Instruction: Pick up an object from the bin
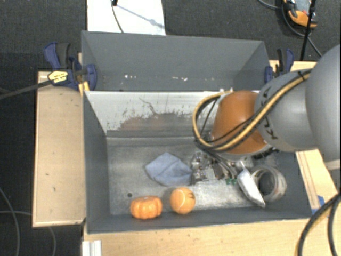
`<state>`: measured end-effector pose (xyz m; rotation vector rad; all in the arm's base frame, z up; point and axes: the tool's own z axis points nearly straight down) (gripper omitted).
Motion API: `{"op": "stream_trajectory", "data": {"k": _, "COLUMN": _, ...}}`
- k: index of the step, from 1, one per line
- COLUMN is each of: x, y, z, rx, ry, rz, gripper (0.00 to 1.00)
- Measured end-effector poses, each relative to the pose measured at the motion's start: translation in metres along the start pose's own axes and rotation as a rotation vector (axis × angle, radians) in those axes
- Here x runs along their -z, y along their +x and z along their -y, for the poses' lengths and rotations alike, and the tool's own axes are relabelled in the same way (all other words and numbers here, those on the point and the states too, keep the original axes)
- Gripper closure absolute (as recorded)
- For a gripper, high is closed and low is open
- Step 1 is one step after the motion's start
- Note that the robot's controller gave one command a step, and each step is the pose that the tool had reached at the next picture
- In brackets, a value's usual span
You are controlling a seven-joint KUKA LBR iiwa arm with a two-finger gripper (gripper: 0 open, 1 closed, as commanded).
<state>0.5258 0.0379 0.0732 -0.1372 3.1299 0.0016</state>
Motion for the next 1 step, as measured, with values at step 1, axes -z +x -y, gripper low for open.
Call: {"op": "stream_trajectory", "data": {"k": 1, "x": 0.1401, "y": -0.0063, "z": 0.0221, "rx": -0.015, "ry": 0.001, "rz": -0.006, "gripper": 1.00}}
